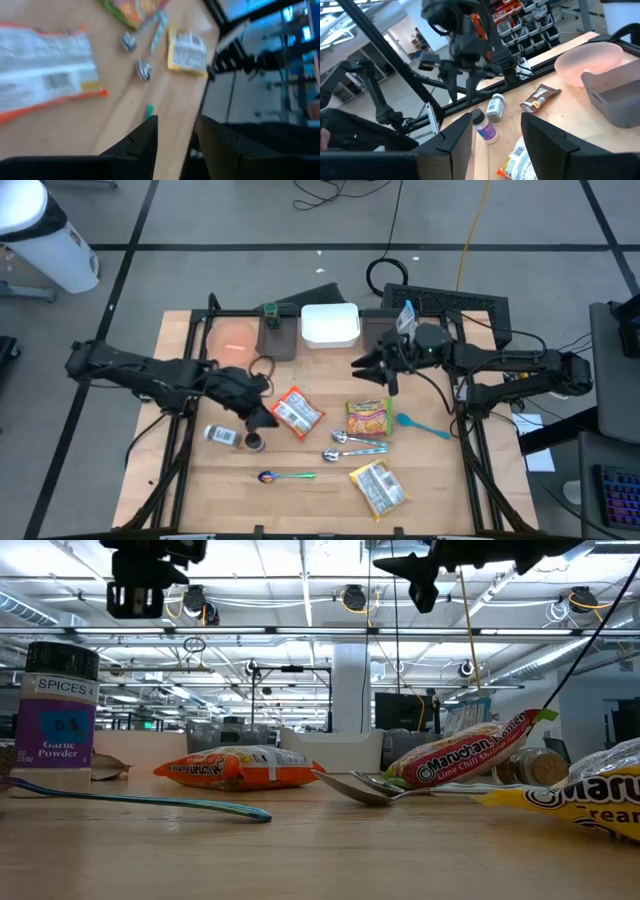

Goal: Pick & Place Food Item
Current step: Put the bottom blue spoon into the white bin

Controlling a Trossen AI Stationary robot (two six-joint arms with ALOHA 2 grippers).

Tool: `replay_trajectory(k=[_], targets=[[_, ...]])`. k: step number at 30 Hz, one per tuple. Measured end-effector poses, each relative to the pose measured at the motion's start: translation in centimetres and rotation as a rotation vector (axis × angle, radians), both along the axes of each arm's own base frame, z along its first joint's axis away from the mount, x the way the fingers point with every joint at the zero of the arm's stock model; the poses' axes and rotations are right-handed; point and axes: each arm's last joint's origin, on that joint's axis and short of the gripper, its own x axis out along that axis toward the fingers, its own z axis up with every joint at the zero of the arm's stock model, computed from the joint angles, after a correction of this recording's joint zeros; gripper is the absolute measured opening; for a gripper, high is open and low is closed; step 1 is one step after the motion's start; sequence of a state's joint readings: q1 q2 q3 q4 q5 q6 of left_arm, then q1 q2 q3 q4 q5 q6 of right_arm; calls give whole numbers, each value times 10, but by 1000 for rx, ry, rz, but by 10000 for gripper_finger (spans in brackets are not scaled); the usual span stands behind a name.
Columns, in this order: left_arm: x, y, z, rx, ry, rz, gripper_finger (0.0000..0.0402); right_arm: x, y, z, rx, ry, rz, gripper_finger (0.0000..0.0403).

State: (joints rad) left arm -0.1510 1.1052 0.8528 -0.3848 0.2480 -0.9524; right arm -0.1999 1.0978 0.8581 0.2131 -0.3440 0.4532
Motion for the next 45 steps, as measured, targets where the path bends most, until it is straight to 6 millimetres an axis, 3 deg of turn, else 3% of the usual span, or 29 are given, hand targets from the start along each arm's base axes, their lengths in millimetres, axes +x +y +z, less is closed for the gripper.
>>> replay_trajectory(k=[10,18,31,37,45], targets=[[48,-10,-22,-177,-43,-21,145,1,4,-1,-30,3,20,156],[70,-14,-43,-249,-15,44,145,0,5,0,-49,0,22,155],[87,-25,-70,-300,53,169,145,-50,10,8,-250,133,-70,155],[101,-32,-82,-317,86,179,145,-56,11,0,-252,228,-51,155],[130,-41,-93,-293,130,155,145,-56,11,0,-261,229,-47,155]])
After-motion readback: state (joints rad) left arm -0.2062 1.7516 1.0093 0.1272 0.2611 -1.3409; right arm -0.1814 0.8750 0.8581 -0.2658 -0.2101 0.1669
